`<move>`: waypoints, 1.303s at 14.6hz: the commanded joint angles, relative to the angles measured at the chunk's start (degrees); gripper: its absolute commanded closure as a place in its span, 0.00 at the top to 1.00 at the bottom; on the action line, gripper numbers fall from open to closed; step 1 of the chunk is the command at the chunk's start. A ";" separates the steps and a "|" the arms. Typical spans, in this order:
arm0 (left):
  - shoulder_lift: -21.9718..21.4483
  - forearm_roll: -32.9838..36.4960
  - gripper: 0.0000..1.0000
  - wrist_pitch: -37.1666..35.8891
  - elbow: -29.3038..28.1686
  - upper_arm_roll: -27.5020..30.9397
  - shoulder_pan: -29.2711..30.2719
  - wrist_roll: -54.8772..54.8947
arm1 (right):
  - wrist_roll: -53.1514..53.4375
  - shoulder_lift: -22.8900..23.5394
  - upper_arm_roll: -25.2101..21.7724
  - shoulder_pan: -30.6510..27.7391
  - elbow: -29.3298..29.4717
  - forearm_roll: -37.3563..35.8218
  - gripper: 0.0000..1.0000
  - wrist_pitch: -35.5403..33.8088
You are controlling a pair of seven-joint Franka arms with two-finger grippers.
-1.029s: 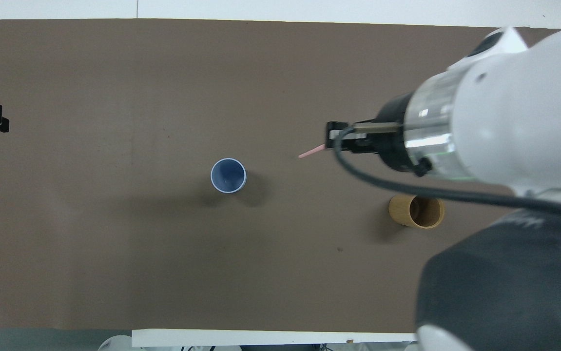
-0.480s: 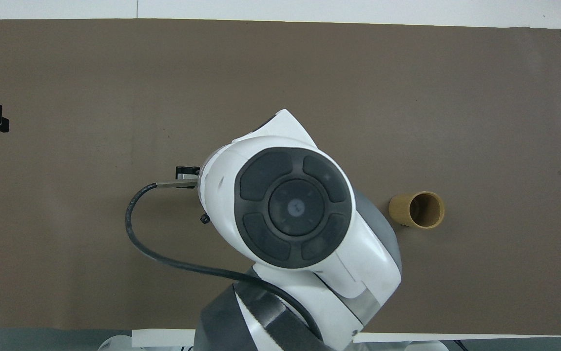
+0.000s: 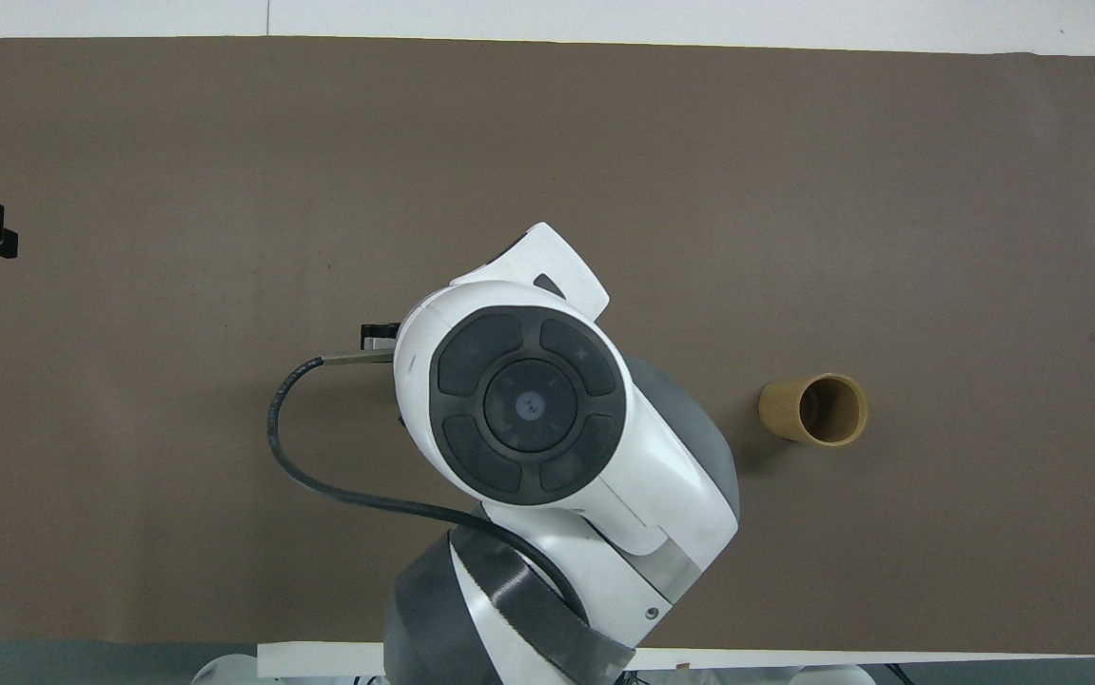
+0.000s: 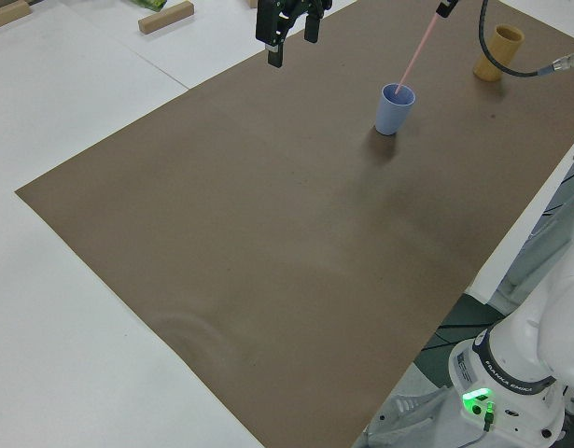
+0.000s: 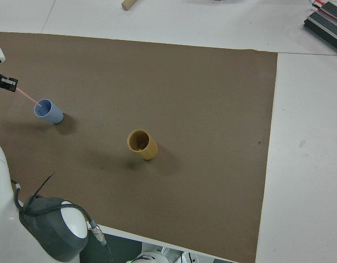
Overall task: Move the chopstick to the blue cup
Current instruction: 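Carry the chopstick over the blue cup with the right gripper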
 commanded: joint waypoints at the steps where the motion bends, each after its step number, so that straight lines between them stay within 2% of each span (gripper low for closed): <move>1: -1.18 0.70 1.00 -0.50 -1.13 0.02 0.13 0.36 | -1.37 -1.72 0.06 -0.28 -3.42 -0.75 0.01 1.05; 5: -1.18 0.70 1.00 -0.50 -1.13 0.02 0.13 0.36 | -1.46 -0.50 0.06 -0.19 -3.95 -0.75 0.08 1.58; 7: -1.18 0.70 1.00 -0.50 -1.13 0.02 0.13 0.36 | -1.55 -0.49 0.15 -0.37 -4.04 -0.75 0.19 1.67; 9: -1.27 0.70 1.00 -0.50 -1.13 0.02 0.13 0.36 | -1.64 -0.49 0.15 -0.37 -4.04 -0.75 0.37 1.49; 11: -1.18 0.70 1.00 -0.50 -1.13 0.02 0.13 0.36 | -1.55 -0.49 0.15 -0.37 -3.69 -0.66 0.59 1.23; 12: -1.18 0.70 1.00 -0.50 -1.13 0.02 0.13 0.36 | -1.47 -0.32 0.15 -0.63 -2.90 -0.49 0.64 0.88; 13: -1.27 0.70 1.00 -0.50 -1.13 0.02 0.13 0.36 | -1.29 -0.32 0.15 -0.72 -1.07 -0.49 0.78 0.18; 14: -1.18 0.70 1.00 -0.50 -1.13 0.02 0.13 0.36 | -1.38 -0.14 -0.03 -0.81 0.95 -0.75 1.00 -1.39; 15: -1.18 0.70 1.00 -0.50 -1.13 0.02 0.13 0.36 | -1.55 0.29 -0.46 -1.16 3.58 -0.92 1.00 -3.15; 17: -1.18 0.70 1.00 -0.50 -1.13 0.02 0.13 0.36 | -4.60 0.30 -0.47 -6.06 7.28 -2.06 1.00 -8.32; 19: -1.18 0.70 1.00 -0.50 -1.13 0.02 0.13 0.36 | -11.63 -1.54 -0.90 -10.72 7.82 -2.07 1.00 -12.72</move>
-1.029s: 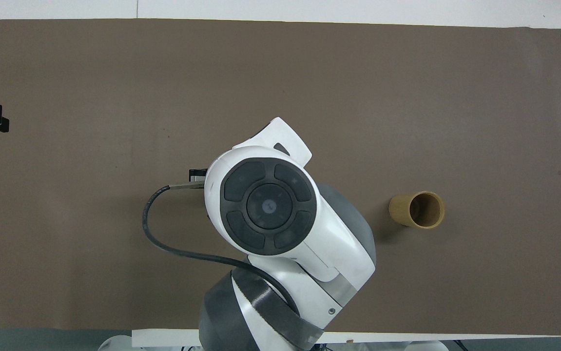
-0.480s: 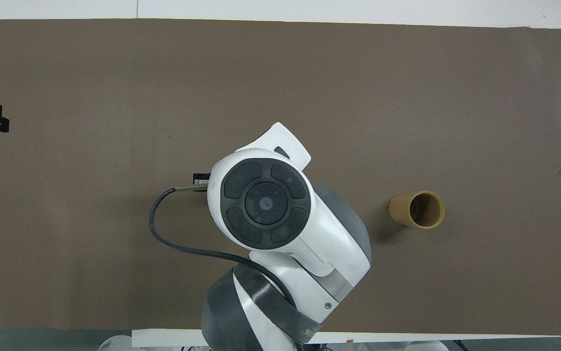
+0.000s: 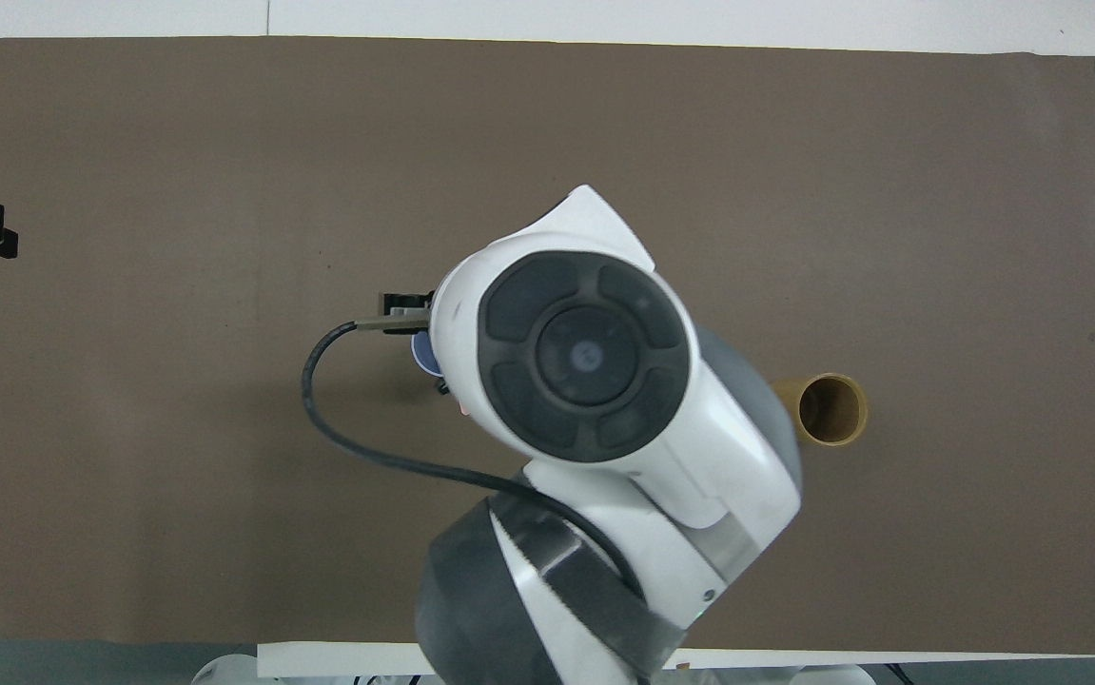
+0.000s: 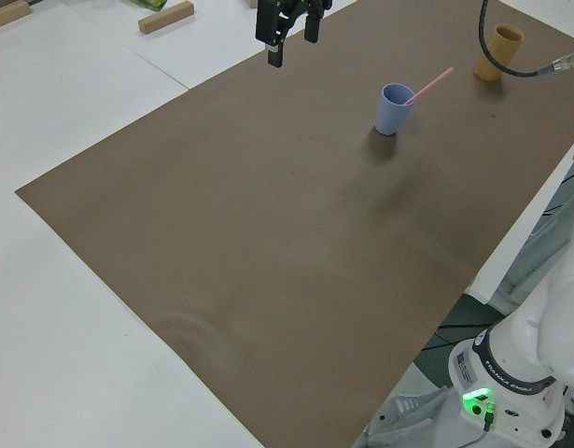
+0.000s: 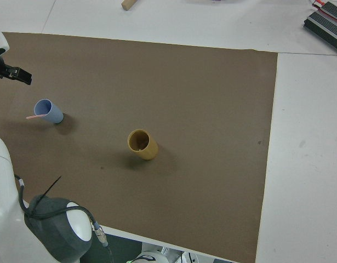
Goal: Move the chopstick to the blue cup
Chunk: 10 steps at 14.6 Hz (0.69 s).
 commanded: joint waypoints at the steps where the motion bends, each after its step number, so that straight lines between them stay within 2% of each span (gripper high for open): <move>1: -1.27 0.70 1.00 -0.50 -1.13 0.02 0.13 0.36 | -8.48 -1.90 0.10 -6.70 2.03 -0.62 1.00 -6.17; 3: -1.27 0.70 1.00 -0.50 -1.13 0.02 0.13 0.36 | -12.79 -3.92 -0.17 -11.18 2.12 -0.71 1.00 -11.35; 6: -1.18 0.70 1.00 -0.50 -1.13 0.02 0.13 0.36 | -27.18 -6.56 -0.61 -20.05 2.12 -0.53 1.00 -20.14; 10: -1.18 0.70 1.00 -0.50 -1.13 0.02 0.13 0.36 | -39.14 -9.55 -1.66 -29.82 2.03 -1.76 1.00 -29.91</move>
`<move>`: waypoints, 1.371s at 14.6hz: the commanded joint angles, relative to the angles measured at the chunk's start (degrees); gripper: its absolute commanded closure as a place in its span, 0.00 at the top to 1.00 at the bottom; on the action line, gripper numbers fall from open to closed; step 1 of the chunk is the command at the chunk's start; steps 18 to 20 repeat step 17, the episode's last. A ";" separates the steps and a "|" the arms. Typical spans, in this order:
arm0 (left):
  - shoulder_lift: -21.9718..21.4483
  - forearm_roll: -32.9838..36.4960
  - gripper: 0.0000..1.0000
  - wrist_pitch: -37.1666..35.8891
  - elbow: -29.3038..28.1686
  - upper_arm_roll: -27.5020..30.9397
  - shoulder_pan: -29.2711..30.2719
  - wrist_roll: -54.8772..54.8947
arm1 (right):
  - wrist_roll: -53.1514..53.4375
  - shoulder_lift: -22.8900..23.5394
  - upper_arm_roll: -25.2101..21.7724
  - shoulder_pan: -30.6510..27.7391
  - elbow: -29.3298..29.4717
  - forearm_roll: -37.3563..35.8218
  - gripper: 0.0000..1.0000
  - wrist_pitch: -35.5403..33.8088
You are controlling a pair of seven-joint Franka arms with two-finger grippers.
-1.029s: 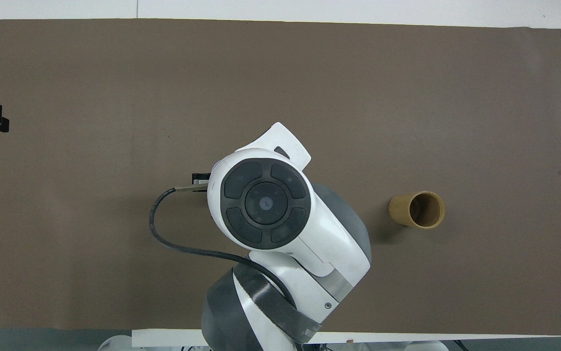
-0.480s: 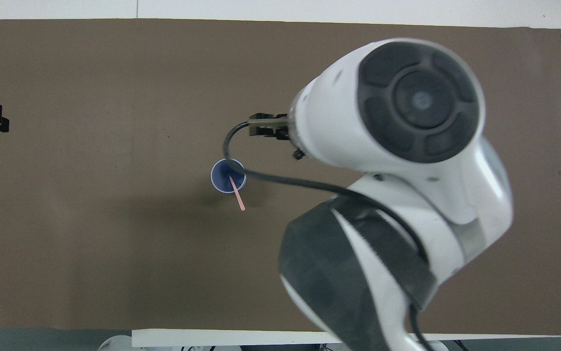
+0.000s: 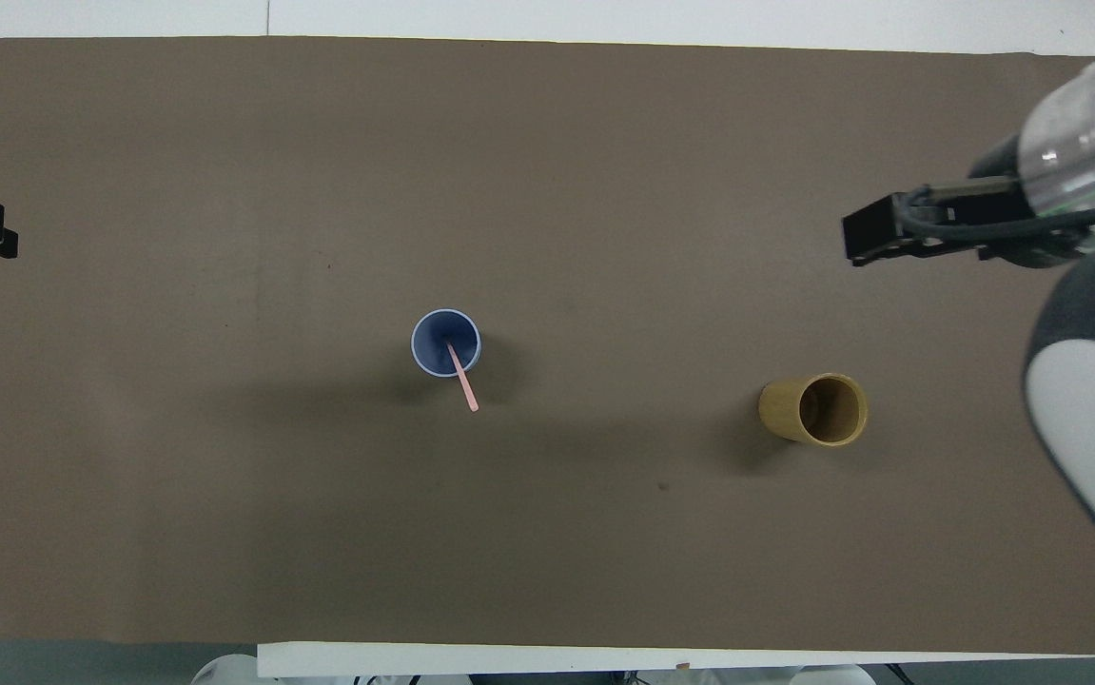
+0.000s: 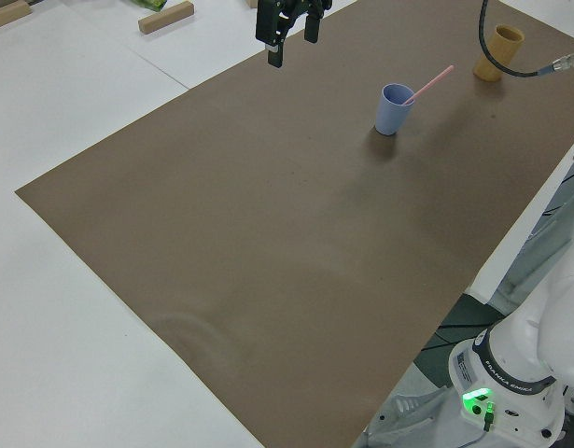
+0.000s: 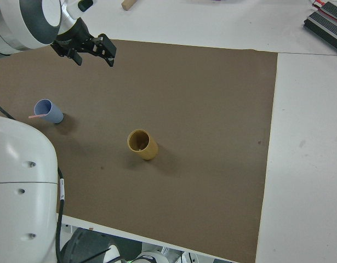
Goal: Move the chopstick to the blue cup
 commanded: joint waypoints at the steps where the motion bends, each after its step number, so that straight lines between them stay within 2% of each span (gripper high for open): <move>1: -1.18 0.70 1.00 -0.50 -1.13 0.02 0.13 0.36 | -9.81 -1.50 -0.48 -5.35 -0.79 -1.21 1.00 -4.54; 3: -1.18 0.70 1.00 -0.50 -1.13 0.02 0.13 0.36 | -12.04 -2.11 -0.84 -8.60 -2.36 -0.60 1.00 -4.74; 5: -1.18 0.70 1.00 -0.50 -1.13 0.02 0.13 0.36 | -12.05 -4.55 -0.84 -9.67 -7.44 -0.33 1.00 -1.68; 10: -1.27 0.70 1.00 -0.50 -1.13 0.02 0.13 0.36 | -11.78 -3.96 -1.02 -9.85 -6.16 0.55 1.00 -1.66; 15: -1.18 0.70 1.00 -0.50 -1.13 0.02 0.13 0.36 | -11.87 -4.31 -5.14 -7.48 -5.98 0.29 1.00 -1.83; 20: -1.18 0.70 1.00 -0.50 -1.13 0.02 0.13 0.36 | -11.96 -4.14 -5.41 -7.12 -6.07 0.29 1.00 -1.92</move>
